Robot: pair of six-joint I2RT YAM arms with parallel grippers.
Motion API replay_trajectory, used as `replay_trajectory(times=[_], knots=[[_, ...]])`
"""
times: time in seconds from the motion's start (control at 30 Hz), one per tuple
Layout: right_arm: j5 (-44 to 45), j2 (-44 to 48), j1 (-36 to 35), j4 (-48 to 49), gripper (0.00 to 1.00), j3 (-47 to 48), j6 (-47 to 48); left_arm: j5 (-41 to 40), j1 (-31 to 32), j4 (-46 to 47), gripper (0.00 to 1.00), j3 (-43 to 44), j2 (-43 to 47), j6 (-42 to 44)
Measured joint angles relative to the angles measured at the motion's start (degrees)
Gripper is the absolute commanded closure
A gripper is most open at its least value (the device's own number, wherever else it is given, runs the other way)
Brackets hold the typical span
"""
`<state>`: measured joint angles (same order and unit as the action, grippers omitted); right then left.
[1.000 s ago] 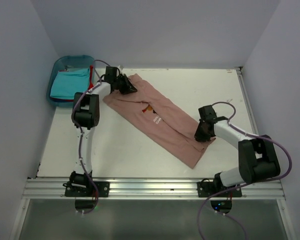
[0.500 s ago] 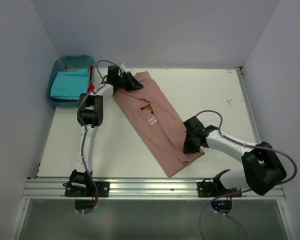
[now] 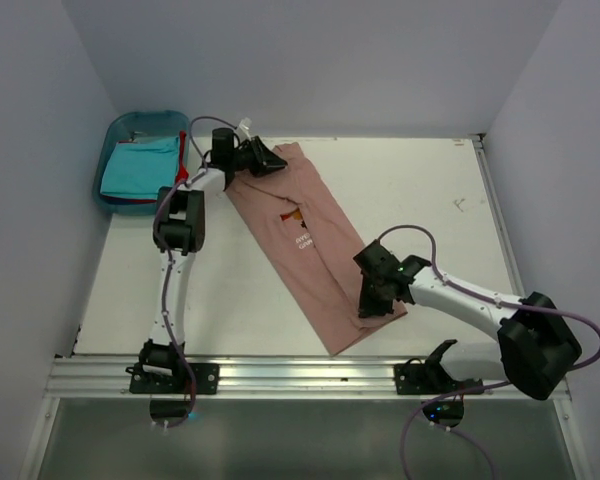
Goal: Fold and stack the t-shirts
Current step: Rotate the tshirt 90 degrees
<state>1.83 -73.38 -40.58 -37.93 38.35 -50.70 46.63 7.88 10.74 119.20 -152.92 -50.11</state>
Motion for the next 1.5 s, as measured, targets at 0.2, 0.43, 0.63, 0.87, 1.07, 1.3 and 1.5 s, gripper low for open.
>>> replay_trajectory(times=[0.2,0.43,0.63,0.87,1.07,1.3,1.5], knots=[[1.4,0.5,-0.3,-0.2,0.47,9.8,4.5,-2.8,-0.2,-2.8,0.56,-2.9,11.8,5.0],[8.9,-9.3,-0.2,-0.2,0.10,31.0,15.1,-9.3,-0.7,-8.8,0.52,-11.8,37.5,13.5],[10.4,-28.8,2.1,1.0,0.14,53.6,23.9,-12.5,0.2,-9.9,0.53,-34.7,55.0,16.4],[3.0,-50.9,7.9,1.1,0.25,76.5,30.2,-16.3,1.9,-18.8,0.55,-55.7,64.9,18.3],[-3.7,-61.5,12.5,1.2,0.26,87.3,33.2,-17.9,1.9,-20.6,0.57,-62.4,80.5,19.3],[-13.2,-70.8,13.9,2.5,0.26,99.3,34.5,-18.0,1.9,-20.7,0.59,-68.4,84.9,19.3],[-18.6,-73.9,14.0,6.3,0.25,100.4,35.1,-18.1,1.9,-21.9,0.59,-72.1,85.0,19.4]])
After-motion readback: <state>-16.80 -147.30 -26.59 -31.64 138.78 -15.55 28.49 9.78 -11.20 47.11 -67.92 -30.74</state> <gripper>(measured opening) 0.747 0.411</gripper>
